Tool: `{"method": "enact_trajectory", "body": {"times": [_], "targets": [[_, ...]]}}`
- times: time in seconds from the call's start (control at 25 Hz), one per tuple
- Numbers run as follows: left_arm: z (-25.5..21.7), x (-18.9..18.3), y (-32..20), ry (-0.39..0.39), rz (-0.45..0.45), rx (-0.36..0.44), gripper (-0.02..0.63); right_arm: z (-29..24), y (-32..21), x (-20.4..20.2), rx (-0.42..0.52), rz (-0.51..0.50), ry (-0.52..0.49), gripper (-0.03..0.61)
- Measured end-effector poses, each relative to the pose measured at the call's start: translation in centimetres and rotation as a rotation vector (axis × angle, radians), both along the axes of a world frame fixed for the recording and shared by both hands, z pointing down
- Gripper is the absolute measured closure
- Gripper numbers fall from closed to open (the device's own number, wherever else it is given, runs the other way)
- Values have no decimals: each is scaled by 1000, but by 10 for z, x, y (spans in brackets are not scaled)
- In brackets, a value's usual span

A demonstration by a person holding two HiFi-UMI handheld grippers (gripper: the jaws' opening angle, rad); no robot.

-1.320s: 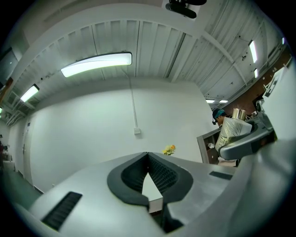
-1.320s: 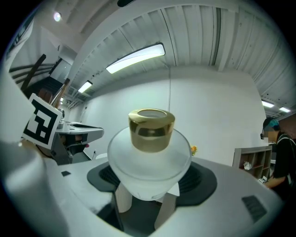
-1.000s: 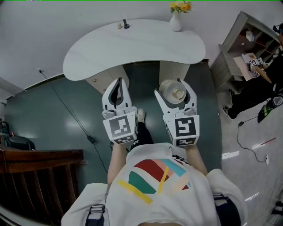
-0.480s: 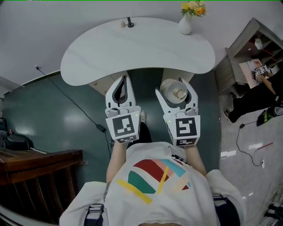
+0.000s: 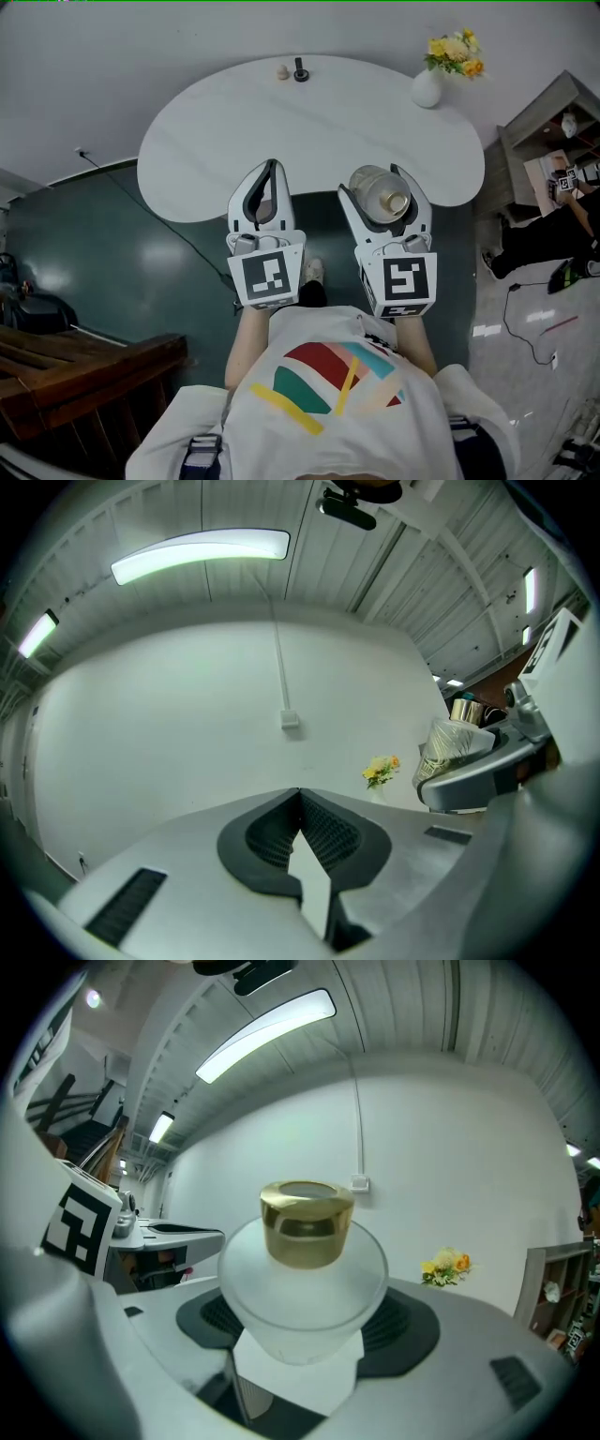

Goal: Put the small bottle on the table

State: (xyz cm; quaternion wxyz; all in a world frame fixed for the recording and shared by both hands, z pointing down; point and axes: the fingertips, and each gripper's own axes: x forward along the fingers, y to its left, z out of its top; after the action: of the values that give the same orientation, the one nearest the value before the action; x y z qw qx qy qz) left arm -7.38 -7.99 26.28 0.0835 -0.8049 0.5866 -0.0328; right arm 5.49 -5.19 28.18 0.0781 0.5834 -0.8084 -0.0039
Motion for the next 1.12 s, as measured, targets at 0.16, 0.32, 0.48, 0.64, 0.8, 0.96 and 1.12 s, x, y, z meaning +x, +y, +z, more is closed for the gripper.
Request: {"method": "enact_trajectory", "body": {"times": [0.16, 0.32, 0.48, 0.64, 0.8, 0.96, 1.12], "targets": [[-11, -17, -48, 36, 9, 36, 597, -5, -43, -19, 2, 12, -1, 230], [-15, -28, -85, 38, 30, 47, 597, -6, -76, -31, -2, 32, -3, 231], [-20, -39, -105, 61, 26, 54, 597, -4, -94, -37, -16, 47, -5, 230], [-15, -48, -115, 68, 20, 36, 597, 0, -104, -41, -30, 56, -7, 230], [-11, -53, -121, 83, 13, 28, 597, 4, -110, -48, -46, 48, -1, 232], [-6, -52, -127, 80, 10, 15, 597, 6, -117, -52, -49, 27, 3, 230], [-1, -50, -136, 78, 2, 8, 597, 7, -126, -54, -46, 4, 6, 230]]}}
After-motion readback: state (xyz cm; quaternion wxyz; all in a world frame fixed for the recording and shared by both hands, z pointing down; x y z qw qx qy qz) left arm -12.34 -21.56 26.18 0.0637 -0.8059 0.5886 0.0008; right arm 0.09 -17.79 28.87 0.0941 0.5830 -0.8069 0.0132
